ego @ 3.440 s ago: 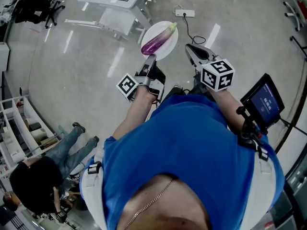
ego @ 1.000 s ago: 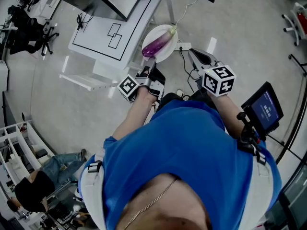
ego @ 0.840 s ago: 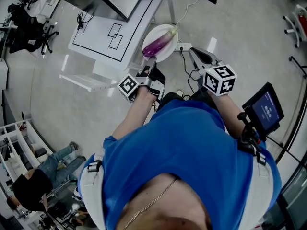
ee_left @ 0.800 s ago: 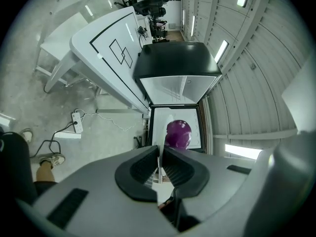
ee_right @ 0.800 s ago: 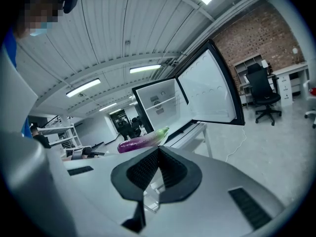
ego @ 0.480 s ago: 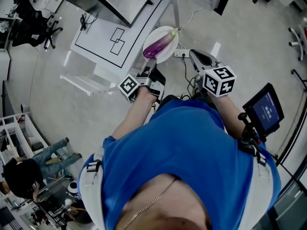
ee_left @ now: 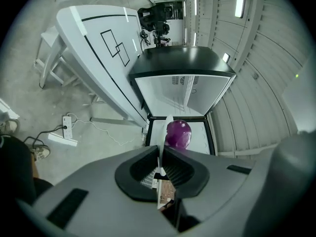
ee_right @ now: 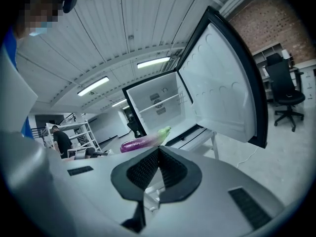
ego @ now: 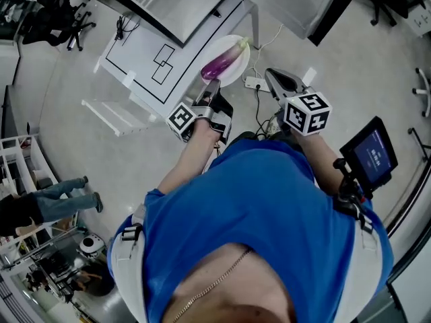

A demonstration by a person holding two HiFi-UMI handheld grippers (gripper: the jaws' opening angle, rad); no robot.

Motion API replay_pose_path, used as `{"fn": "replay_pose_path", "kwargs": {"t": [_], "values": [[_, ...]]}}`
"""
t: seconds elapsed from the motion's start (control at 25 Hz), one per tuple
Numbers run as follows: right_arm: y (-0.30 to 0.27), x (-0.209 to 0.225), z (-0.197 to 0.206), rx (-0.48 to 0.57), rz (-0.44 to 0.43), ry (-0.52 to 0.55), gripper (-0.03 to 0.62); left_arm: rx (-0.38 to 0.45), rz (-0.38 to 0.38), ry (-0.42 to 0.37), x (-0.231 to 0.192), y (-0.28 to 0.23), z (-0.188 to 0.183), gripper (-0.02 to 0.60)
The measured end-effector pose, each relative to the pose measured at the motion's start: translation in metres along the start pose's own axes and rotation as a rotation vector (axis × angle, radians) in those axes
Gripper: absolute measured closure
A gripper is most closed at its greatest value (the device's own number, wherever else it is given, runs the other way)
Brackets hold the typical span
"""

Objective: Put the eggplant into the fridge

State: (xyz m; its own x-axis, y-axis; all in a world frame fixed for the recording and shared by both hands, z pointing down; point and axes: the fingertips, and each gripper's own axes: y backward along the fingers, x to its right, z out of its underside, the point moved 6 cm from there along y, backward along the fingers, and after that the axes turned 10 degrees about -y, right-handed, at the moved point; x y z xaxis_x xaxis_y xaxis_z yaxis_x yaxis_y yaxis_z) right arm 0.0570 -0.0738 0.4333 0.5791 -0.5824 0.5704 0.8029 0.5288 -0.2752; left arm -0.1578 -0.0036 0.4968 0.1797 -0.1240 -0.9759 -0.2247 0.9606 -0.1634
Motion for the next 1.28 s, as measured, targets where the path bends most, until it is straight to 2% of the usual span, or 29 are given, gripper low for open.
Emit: {"fn": "replay_pose_path", "kwargs": {"t": [0.36, 0.64, 0.96, 1.28], "values": [[-0.020, 0.043, -0.026, -0.064, -0.087, 0.019, 0.592, 0.131, -0.018, 0.020, -0.001, -0.046, 0.005, 0.551], [-0.034, 0.059, -0.044, -0.083, -0.115, 0.032, 0.592, 0.211, -0.022, 0.031, 0.004, -0.078, -0.011, 0.551], [-0.085, 0.071, -0.072, -0.080, -0.102, 0.047, 0.592, 0.223, -0.035, 0.033, -0.004, -0.143, -0.068, 0.551], [-0.102, 0.076, -0.087, -0.070, -0.069, 0.065, 0.592, 0.222, -0.035, 0.033, -0.006, -0.182, -0.096, 0.551]]}}
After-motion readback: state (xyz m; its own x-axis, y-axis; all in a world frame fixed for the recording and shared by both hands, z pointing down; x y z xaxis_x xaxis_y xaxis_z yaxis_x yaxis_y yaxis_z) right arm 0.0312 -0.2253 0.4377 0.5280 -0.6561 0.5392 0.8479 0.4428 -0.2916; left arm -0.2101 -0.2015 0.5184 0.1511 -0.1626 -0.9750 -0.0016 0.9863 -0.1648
